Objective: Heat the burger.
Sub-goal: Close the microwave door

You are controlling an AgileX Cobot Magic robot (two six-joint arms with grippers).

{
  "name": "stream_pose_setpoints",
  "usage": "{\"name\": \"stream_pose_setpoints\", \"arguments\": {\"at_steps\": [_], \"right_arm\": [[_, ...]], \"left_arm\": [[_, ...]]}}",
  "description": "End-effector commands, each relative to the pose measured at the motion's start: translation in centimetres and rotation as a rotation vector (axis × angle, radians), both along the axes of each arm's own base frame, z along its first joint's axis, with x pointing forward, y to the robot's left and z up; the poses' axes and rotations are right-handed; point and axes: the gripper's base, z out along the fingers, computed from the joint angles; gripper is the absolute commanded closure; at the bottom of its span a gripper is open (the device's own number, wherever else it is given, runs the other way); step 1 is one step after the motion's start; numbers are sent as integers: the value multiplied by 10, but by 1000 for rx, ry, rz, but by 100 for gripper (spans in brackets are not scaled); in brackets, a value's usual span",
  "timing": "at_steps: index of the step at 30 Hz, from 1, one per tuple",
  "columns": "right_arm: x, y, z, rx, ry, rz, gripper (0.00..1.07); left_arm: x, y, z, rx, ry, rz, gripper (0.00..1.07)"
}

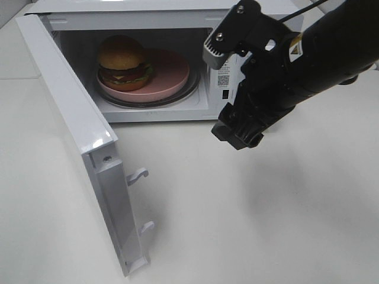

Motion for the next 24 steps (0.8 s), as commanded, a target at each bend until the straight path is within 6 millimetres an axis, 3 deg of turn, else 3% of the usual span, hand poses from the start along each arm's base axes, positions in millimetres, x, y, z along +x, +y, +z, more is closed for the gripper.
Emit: {"name": "stream_pose_setpoints", "arguments": {"at_steps": [1,6,24], "right_arm": [[-9,-7,9,18,41,-54,28],[-33,-25,26,1,144,-134,30],[-84,-63,55,-77,305,-229,31]], "left_arm": [[-2,0,0,0,-21,0,25],[-2,0,0,0,-21,0,25],[-2,0,0,0,-21,0,25]]}}
